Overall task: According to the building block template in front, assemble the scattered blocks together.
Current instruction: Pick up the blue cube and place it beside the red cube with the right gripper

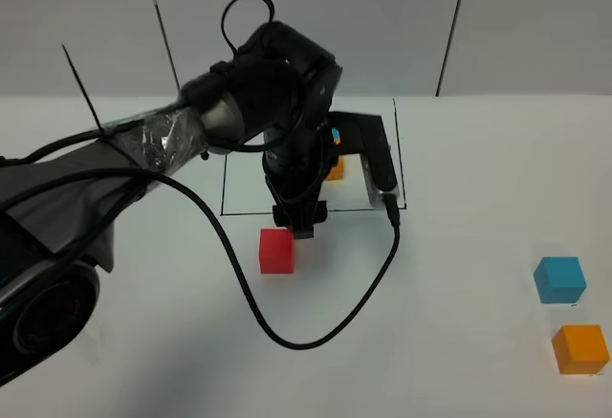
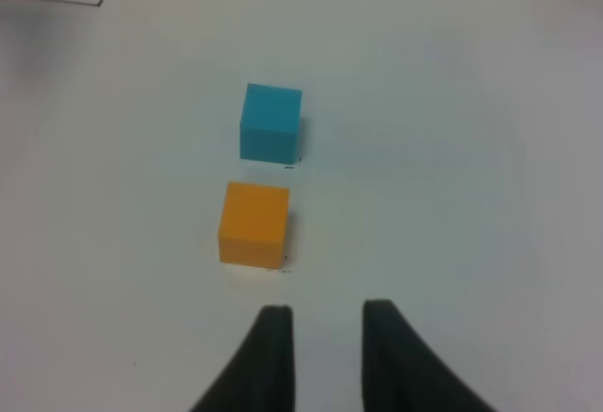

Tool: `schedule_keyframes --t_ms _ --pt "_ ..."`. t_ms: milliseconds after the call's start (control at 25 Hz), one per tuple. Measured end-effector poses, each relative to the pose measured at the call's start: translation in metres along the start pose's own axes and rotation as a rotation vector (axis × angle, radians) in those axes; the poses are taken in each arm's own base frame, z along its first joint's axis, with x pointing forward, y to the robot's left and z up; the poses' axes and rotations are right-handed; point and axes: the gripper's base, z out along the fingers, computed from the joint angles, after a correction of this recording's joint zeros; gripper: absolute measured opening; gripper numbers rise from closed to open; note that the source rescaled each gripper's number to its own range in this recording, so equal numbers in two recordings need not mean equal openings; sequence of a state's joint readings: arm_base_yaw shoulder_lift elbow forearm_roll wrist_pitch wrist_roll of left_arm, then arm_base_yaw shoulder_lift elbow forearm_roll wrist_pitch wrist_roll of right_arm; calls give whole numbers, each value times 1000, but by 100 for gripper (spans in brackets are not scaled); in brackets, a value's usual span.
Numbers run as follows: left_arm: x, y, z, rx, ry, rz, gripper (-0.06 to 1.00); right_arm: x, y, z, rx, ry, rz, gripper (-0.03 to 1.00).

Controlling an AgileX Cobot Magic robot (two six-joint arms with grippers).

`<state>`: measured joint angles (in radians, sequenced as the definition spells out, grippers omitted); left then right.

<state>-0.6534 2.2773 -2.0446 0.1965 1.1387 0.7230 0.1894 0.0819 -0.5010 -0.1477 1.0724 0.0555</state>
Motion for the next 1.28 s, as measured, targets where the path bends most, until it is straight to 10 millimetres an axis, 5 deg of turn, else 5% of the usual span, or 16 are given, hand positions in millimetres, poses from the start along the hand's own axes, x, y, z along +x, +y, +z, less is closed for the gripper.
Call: schedule_keyframes --t_ms 200,320,600,760,960,1280 --pt "7 12 -52 -73 -59 -124 73 0 0 0 0 1 0 0" --pt "27 25 -82 -134 -96 -311 73 0 0 0 0 1 0 0" --pt "149 82 -143 -204 -210 -947 73 0 0 0 0 1 0 0" --pt "207 82 -189 -219 -326 -1162 73 0 0 0 0 1 0 0" --pt "260 42 -237 -343 -293 -1239 73 0 0 0 0 1 0 0" --pt "314 -78 -255 -503 -129 -1358 73 0 0 0 0 1 0 0"
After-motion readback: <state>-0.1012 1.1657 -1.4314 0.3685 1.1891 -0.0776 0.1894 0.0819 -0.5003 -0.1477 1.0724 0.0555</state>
